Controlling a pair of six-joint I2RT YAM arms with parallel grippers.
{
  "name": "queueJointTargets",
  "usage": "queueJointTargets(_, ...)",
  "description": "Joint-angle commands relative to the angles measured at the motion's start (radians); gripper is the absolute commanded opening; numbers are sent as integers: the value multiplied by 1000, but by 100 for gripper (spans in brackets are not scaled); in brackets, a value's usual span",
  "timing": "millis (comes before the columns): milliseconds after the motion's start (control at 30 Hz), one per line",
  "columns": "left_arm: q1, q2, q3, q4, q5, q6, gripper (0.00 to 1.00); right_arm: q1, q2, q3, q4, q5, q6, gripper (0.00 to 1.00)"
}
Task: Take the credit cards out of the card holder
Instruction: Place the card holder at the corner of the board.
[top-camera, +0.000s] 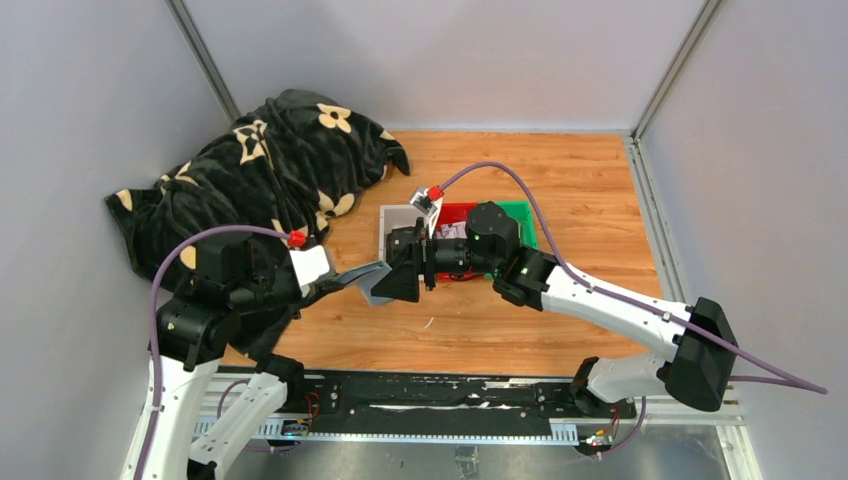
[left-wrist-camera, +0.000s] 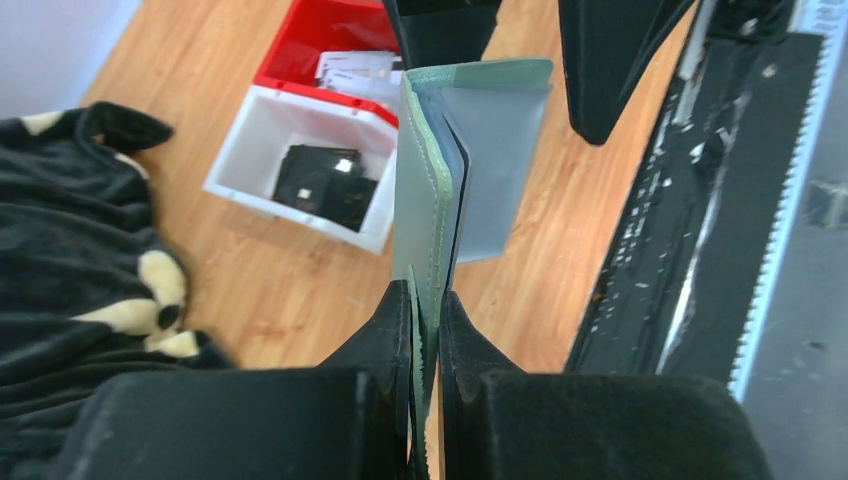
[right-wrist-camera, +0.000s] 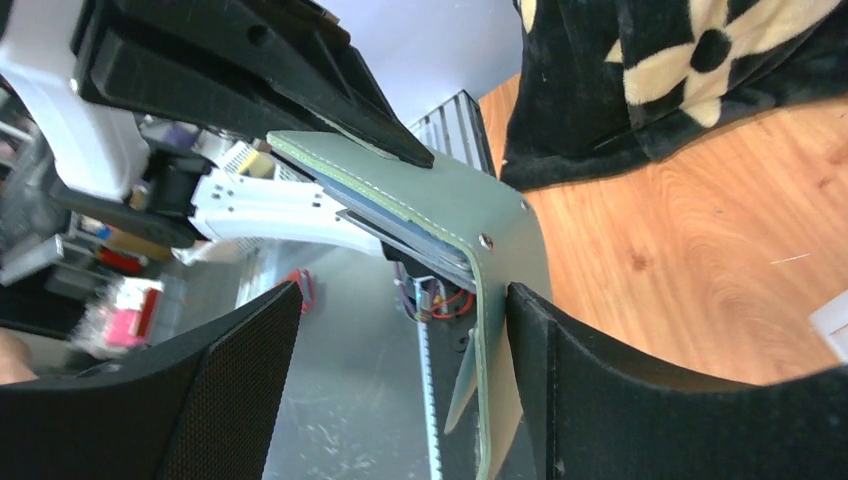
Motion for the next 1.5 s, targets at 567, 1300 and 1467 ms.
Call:
queueJointTargets(567,-2,-96,-86,109,-154,417,0,79,161,-9,306,362,610,70)
queueJointTargets(1300,-4,-312,-370,436,-321,600,0,143,203,-172,563,536,819,77)
queueJointTargets(1467,-3,-335,-392,435,-319,617,0,146,238,-183,768,549,847,81)
